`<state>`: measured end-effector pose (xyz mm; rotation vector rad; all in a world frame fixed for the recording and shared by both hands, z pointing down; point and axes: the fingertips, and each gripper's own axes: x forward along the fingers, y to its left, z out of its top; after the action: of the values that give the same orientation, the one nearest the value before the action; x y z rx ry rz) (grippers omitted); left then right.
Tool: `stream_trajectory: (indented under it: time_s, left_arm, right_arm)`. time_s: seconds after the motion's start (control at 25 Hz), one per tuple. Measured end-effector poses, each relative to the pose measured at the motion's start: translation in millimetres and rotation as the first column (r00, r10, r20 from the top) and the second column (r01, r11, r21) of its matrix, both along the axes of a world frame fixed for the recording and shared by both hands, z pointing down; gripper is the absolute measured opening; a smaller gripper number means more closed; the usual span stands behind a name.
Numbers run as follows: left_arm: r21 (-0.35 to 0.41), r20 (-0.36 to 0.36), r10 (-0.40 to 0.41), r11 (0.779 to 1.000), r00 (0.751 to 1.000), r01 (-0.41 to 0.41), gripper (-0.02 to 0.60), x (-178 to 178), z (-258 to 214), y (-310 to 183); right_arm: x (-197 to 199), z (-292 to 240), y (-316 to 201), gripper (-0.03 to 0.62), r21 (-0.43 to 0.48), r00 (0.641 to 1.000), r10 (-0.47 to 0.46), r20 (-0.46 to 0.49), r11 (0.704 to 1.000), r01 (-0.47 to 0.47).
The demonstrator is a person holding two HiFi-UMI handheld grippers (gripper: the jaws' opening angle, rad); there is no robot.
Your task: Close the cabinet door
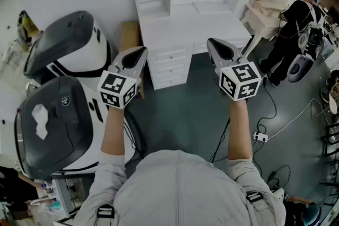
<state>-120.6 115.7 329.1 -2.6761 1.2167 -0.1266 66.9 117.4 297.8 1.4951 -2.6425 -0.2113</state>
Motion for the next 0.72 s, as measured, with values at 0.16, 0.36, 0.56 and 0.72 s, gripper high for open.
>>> stream_trajectory:
  time_s: [0.16, 0.36, 0.56, 0.72]
  left_arm:
    - [-0.005, -0.009, -0.017, 1.0, 1.0, 0.016, 0.017, 4, 0, 3]
    - [-0.02, -0.009, -0.026, 0.999, 1.0, 0.026, 0.017, 19, 3, 8]
    - [-0.042, -0.021, -0.05, 0.998, 0.999, 0.049, 0.017, 28, 10, 16]
    - [-0.052, -0.015, -0.07, 0.996, 0.997, 0.069, 0.017, 34, 16, 15]
  right_arm:
    - [3, -1, 6, 0.002, 0.0, 1.0, -0.032, -0.001, 1.0, 0.032]
    - [15, -2, 10, 0.002, 0.022, 0.999, -0.045, 0.021, 0.999, 0.045]
    - [25, 8, 17, 0.0, 0.05, 0.994, -0.085, -0.068, 0.995, 0.089]
    - [30, 1, 19, 0.0, 0.021, 0.982, -0.173, 0.074, 0.985, 0.172]
